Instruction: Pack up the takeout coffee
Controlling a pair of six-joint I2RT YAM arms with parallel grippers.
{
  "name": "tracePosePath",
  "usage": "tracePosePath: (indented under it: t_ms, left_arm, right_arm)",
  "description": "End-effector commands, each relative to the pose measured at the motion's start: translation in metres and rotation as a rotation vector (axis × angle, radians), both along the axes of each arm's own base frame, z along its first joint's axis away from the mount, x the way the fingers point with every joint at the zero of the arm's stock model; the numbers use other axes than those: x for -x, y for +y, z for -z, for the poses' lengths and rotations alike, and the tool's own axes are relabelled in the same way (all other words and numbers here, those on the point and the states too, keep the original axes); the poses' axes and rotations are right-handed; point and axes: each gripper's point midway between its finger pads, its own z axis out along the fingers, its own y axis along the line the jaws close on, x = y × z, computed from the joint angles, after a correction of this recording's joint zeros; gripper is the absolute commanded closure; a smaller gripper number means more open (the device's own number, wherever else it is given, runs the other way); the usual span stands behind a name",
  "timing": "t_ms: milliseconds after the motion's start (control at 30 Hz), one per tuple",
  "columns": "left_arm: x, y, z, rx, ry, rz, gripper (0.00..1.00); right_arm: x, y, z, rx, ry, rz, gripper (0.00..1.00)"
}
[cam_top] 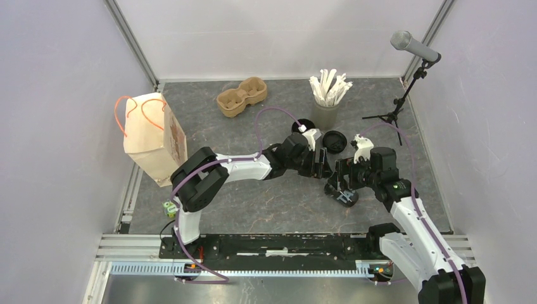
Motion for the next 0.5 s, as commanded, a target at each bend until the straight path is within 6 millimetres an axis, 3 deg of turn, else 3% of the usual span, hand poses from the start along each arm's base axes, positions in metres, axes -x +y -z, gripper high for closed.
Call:
tracePosePath:
  t_ms: [0,167,233,333,467]
  left_arm:
    - [0.005,-0.012,-0.014,0.048,-0.022,0.029,0.19]
    - [0.001,0.001,-0.014,0.007,-0.035,-0.037,0.20]
    - [0.000,0.011,-0.023,0.010,-0.065,-0.066,0.20]
    - [0.007,0.019,-0.029,0.006,-0.114,-0.027,0.20]
    - [0.027,0.011,-0.020,0.001,-0.169,0.099,0.20]
  right_arm:
    - [-0.014,-0.008,-0.013,0.028,-0.088,0.032,0.02]
    - [-0.012,-0.012,-0.010,0.047,-0.066,0.053,0.04]
    - [-0.012,-0.014,-0.016,0.047,-0.066,0.071,0.06]
    - [-0.014,-0.011,-0.042,0.003,-0.112,0.091,0.09]
    - [-0.017,-0.008,-0.104,-0.071,-0.233,0.124,0.09]
